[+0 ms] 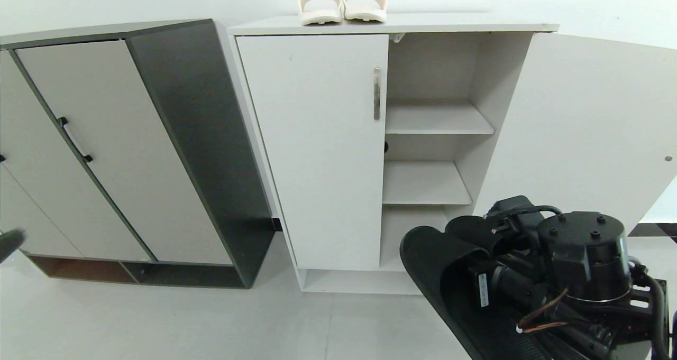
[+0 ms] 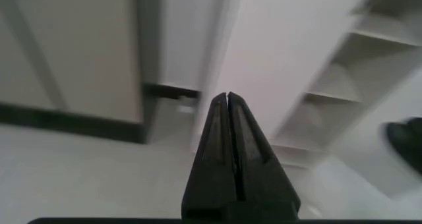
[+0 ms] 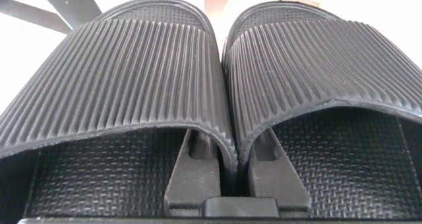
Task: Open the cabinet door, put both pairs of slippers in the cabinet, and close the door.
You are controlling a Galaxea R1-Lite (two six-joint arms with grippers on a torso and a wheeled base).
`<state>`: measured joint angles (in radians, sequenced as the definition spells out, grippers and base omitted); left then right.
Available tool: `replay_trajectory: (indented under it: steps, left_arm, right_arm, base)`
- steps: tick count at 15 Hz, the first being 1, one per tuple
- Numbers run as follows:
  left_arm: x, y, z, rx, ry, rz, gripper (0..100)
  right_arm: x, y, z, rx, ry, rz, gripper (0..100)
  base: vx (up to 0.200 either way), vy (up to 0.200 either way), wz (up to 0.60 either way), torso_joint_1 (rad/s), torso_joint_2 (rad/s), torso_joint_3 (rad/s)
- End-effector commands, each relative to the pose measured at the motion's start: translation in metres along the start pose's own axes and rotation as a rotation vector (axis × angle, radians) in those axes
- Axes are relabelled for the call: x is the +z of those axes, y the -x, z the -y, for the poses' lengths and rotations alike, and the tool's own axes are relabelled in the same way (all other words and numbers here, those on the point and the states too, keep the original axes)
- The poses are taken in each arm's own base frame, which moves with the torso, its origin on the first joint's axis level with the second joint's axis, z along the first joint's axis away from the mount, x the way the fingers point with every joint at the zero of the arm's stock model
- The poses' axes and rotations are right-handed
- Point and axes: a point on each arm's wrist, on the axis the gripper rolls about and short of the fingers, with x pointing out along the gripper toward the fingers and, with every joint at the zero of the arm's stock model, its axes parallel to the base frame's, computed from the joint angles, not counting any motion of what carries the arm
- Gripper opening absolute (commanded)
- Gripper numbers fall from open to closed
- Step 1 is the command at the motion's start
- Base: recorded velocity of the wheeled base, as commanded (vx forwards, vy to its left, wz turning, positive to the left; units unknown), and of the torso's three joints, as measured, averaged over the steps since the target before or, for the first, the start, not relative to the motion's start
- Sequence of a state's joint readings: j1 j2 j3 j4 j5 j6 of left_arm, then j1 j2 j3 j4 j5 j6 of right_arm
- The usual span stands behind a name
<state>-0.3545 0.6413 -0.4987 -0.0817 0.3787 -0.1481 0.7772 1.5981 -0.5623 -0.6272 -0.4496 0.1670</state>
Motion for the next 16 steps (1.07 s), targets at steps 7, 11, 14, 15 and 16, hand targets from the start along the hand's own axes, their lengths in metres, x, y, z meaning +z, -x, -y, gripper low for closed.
replay_trajectory:
  steps: [7,11,14,15,16]
  left_arm:
    - [-0.145,0.059,-0.030,0.052,-0.090,0.093,0]
    - [-0.149,0.058,-0.027,-0.057,-0.147,0.052,0]
    - [-0.149,0.058,-0.027,-0.057,-0.138,0.052,0]
    - [-0.149,0.058,-0.027,-0.057,-0.135,0.052,0]
    - [-0.149,0.058,-0.027,-0.057,-0.139,0.050,0]
  right_arm:
    - [-0.006,0.001,0.001,0.002,0.016,-0.021,0]
    - [-0.008,0.002,-0.002,0.015,0.021,-0.010,0]
    - [-0.006,0.002,-0.009,0.039,0.021,0.009,0]
    - [-0.006,-0.001,-0.011,0.039,0.022,0.009,0]
    - [0.000,-0.004,-0.015,0.032,0.005,0.039,0]
  base:
    - [0.000,0.000,0.00,0.000,0.00,0.000]
    - [0.000,0.000,0.00,0.000,0.00,0.000]
    - [0.000,0.000,0.00,0.000,0.00,0.000]
    - [0.000,0.000,0.00,0.000,0.00,0.000]
    - [0.000,0.000,0.00,0.000,0.00,0.000]
